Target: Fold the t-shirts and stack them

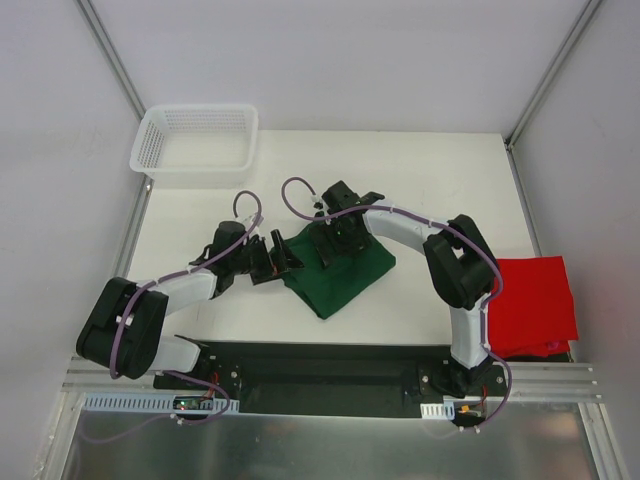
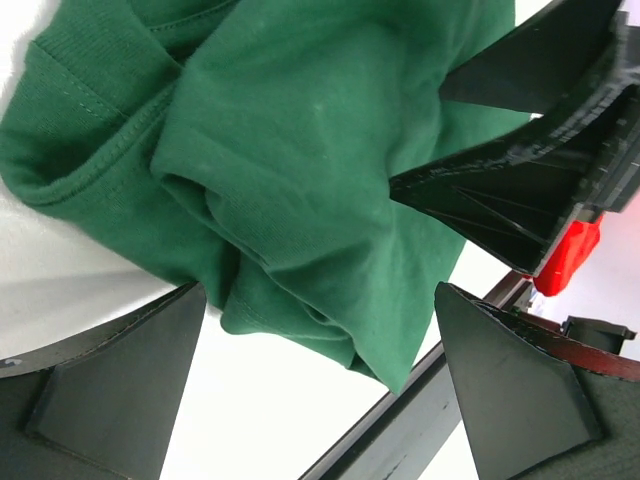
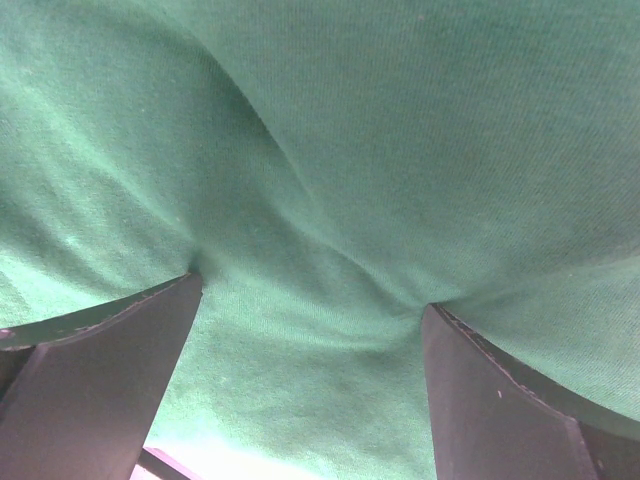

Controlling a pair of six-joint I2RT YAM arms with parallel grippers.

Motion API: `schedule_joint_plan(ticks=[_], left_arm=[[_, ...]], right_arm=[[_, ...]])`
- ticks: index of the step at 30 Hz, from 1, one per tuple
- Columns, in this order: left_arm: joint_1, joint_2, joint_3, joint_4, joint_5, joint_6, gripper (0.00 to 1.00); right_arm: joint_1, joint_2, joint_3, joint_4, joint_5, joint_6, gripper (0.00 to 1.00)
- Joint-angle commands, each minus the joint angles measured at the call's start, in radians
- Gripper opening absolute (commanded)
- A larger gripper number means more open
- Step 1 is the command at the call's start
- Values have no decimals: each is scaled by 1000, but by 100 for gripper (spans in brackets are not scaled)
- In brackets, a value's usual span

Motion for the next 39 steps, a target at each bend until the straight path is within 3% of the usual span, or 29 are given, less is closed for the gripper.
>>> schedule_joint_plan(ticks=[1,14,24,33,39], left_arm=[[-1,34,23,95,32,5,99],[-7,20,9,140,58,-10,99],[-22,136,-13,283,115,-55,99],[-74,129,-10,269,120,-98,99],[-128,77,9,177,90,-96,99]], right_arm=[[14,40,-4,4,-40,-1,96],[17,65,9,-1,-49,0,96],[20,73,9,-4,-48,-3,96],[20,85,13,-8,-45,-4,96],[20,95,25,-14,-45,-4,96]])
